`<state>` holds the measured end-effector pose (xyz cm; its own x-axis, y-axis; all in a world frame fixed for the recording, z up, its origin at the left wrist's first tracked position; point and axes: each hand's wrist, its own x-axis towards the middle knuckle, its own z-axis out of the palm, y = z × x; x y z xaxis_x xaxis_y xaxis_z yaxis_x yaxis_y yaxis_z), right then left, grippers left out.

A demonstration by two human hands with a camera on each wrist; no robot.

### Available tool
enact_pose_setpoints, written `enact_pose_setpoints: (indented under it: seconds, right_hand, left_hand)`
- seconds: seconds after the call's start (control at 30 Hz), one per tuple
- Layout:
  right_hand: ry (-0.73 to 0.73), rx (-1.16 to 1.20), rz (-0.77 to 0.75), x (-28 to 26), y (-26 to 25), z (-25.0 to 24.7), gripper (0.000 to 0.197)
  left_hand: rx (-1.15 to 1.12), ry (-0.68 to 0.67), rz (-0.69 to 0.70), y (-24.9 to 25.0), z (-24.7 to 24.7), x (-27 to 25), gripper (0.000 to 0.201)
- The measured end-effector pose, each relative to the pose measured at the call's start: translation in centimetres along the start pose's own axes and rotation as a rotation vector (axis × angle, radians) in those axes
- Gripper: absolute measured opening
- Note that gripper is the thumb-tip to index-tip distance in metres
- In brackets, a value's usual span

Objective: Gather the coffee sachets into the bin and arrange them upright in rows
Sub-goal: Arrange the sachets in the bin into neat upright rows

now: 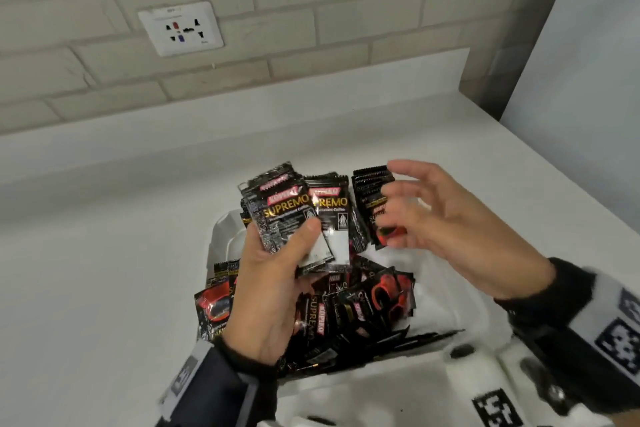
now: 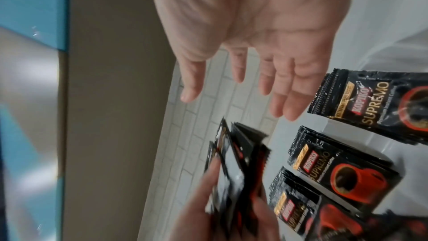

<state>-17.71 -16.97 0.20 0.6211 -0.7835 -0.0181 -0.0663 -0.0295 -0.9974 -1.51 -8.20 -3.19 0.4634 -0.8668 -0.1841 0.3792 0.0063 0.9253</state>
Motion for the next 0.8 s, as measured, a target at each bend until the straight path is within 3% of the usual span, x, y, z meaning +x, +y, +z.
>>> enact_pose_setpoints:
  seconds: [0.13,0.27,0.4,0.53,0.67,0.73,0.8]
  right_hand:
    - [-0.143,-0.095,-0.022,-1.5,1.2,2.6,0.073]
    - [-0.011,-0.151,-0.086,-1.1,3.4,3.6,0.059]
    - [-0.004,-0.159,-0.055,-1.3,4.0,3.3,0.054]
    - [-0.026,-0.026,-0.030,-1.6,3.8,2.7,0.051]
    - [-0.078,0.025,-0.041,-1.9,3.5,2.7,0.045]
    - [-0.046,-0.096,-0.118,-1.9,3.5,3.3,0.039]
    - [0.080,-0.280,-0.144,-1.8,3.6,3.6,0.032]
  left_hand:
    - [-0.005,-0.011,0.031,-0.7,1.7,-0.6,0.051]
    - [-0.008,-0.023,0.021,-1.5,2.5,-1.2,0.047]
    - [-0.069,-0.106,-0.063,-1.9,2.2,-1.8,0.034]
    - [-0.255,-0.172,-0.212,-1.8,1.7,-2.2,0.049]
    - [-0.259,-0.154,-0.232,-1.8,2.2,-2.0,0.050]
    - [-0.260,-0.142,-0.197,-1.9,2.6,-1.8,0.035]
    - [-0.238,-0.114,-0.157,-1.9,2.8,-1.8,0.027]
